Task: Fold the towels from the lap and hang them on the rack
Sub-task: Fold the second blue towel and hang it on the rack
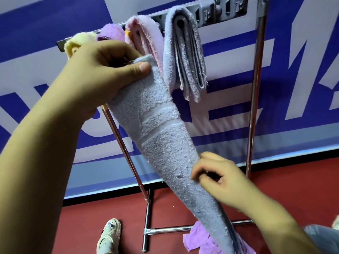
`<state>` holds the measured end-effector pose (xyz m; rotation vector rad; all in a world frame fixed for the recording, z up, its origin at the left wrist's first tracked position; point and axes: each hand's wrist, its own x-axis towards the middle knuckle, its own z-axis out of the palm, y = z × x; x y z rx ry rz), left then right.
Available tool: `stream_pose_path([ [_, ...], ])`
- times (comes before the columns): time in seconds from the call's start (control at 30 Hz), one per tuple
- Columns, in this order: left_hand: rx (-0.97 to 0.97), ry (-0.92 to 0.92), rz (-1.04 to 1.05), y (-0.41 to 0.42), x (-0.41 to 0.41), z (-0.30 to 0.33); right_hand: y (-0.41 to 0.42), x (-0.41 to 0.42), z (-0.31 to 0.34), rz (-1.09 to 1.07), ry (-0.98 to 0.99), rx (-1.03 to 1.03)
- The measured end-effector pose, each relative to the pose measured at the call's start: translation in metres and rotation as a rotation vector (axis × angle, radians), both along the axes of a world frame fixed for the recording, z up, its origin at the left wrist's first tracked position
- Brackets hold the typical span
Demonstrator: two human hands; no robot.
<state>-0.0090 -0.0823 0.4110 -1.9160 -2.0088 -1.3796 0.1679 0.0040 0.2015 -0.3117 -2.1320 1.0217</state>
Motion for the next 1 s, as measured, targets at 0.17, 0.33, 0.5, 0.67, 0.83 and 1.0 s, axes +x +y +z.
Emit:
stream_pose_path([
  [0.17, -0.046, -0.018, 0.042, 0.005, -0.003, -0.009, -0.005, -0.004, -0.007, 0.068, -0.258, -0.137],
  [0.33, -0.052, -0.035, 0.167, 0.013, -0.015, -0.023, -0.011, 0.005, 0.002, 0.173, -0.208, -0.386],
  [0.5, -0.218, 0.093, 0.287, 0.029, -0.029, -0.063, -0.019, 0.012, 0.022, 0.309, -0.071, -0.599],
  [0.67, -0.493, -0.187, 0.158, 0.025, -0.011, -0.124, -0.02, 0.014, 0.032, 0.314, 0.121, -0.811],
  [0.83, -0.369, -0.604, 0.121, 0.005, 0.023, -0.176, -0.017, 0.016, 0.026, 0.177, 0.156, -0.897],
  [1.0, -0.399, -0.812, -0.02, -0.004, 0.046, -0.203, -0.012, 0.019, 0.021, 0.097, 0.289, -1.0],
])
